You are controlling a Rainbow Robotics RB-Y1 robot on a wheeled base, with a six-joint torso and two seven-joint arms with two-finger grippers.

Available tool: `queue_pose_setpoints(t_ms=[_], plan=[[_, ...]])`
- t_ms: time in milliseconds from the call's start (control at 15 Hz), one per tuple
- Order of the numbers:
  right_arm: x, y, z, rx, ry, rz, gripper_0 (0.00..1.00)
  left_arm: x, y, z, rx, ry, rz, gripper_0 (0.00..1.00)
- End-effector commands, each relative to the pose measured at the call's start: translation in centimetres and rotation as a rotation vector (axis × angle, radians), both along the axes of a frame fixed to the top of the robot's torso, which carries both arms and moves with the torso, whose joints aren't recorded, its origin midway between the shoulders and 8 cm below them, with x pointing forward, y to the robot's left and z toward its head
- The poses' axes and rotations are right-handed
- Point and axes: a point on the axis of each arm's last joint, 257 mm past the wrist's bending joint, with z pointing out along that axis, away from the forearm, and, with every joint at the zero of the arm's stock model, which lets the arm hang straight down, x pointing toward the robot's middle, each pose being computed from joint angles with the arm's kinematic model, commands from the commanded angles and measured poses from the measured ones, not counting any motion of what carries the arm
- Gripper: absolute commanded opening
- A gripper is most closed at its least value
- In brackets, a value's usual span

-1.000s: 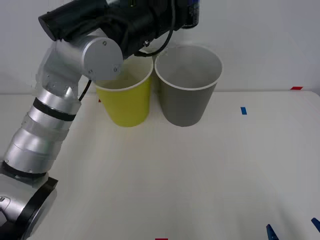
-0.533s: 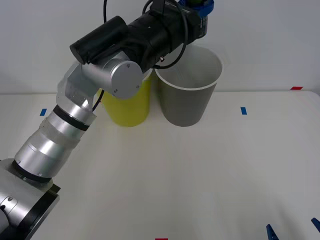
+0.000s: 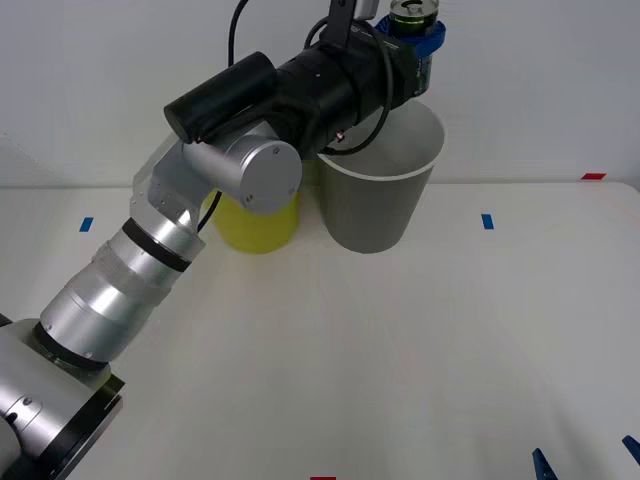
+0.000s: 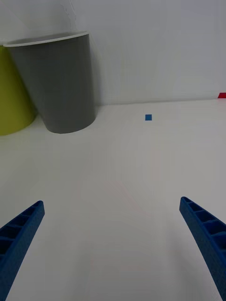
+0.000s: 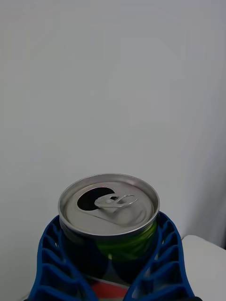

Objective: Put cans in the gray bin and PET bottles in the light green bin.

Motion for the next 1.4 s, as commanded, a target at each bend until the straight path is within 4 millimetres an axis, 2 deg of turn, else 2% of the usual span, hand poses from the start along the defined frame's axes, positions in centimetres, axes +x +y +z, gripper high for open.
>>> queue_pose_setpoints(t_ms=[67, 400, 467, 533, 600, 1400], plan=[[0.00, 0.00, 0.00, 0.000, 0.000, 0.000, 1.00, 0.17, -0.13, -0.40, 0.003, 0.007, 0.002, 0.00], [0.00, 0.00, 0.00, 0.000, 0.000, 0.000, 1.00, 0.36, -0.17, -0.72, 0.009, 0.009, 0.007, 0.02], [0.00, 0.00, 0.00, 0.000, 0.000, 0.000, 1.00, 0.45, -0.08, -0.79, 0.012, 0.009, 0.009, 0.38], [0.00, 0.00, 0.00, 0.000, 0.000, 0.000, 1.00, 0.46, -0.06, -0.76, 0.014, 0.005, 0.011, 0.88], [0.00, 0.00, 0.00, 0.000, 0.000, 0.000, 1.00, 0.51, 0.02, -0.77, 0.018, 0.001, 0.014, 1.00], [0.00, 0.00, 0.00, 0.000, 0.000, 0.000, 1.00, 0.79, 0.69, -0.45, 0.012, -0.011, 0.025, 1.00]])
